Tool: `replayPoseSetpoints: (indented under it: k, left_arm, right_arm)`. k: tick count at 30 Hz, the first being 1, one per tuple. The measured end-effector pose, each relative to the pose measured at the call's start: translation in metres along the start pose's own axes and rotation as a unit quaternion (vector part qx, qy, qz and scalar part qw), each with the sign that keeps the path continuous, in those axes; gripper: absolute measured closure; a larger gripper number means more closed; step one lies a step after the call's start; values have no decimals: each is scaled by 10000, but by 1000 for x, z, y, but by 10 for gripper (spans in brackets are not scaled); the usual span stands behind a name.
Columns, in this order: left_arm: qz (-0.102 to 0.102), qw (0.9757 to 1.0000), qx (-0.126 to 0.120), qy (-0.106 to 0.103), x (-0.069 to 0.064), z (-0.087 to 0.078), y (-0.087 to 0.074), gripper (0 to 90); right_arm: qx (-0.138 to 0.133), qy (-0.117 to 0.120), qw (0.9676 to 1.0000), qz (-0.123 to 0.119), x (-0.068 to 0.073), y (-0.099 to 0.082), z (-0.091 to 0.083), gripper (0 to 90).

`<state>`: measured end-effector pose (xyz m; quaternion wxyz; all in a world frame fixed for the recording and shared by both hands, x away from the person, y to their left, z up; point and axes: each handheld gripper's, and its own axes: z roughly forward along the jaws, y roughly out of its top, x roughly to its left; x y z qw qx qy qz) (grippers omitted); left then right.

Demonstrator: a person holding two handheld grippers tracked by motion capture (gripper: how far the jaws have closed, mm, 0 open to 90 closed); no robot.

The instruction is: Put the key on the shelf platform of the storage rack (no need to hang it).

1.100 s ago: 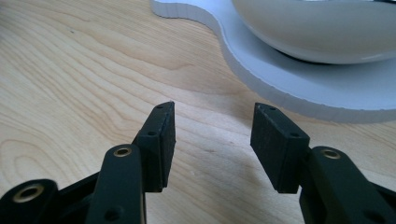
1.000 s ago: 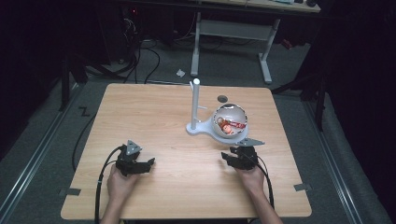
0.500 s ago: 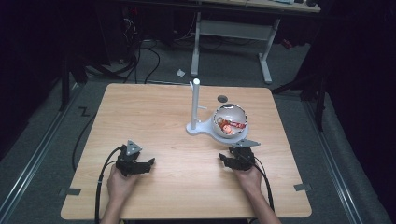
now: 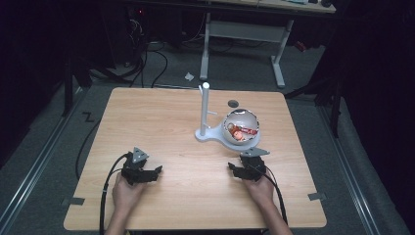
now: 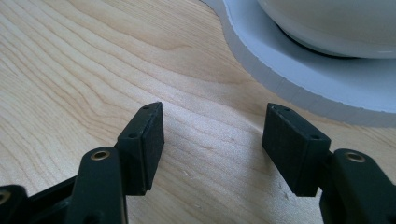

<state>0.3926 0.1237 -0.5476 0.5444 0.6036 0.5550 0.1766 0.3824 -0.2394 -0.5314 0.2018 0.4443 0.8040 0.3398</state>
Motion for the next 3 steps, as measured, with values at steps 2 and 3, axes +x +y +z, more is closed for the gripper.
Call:
replayPoseSetpoints:
  k: [2, 3]
  left_arm:
    - [3, 10000, -6, 3, 0, 0, 0, 226]
    - [3, 10000, -6, 3, 0, 0, 0, 226]
  right_arm:
    - [2, 1, 10000, 3, 0, 0, 0, 392]
    - [0, 0, 10000, -5, 0, 0, 0, 391]
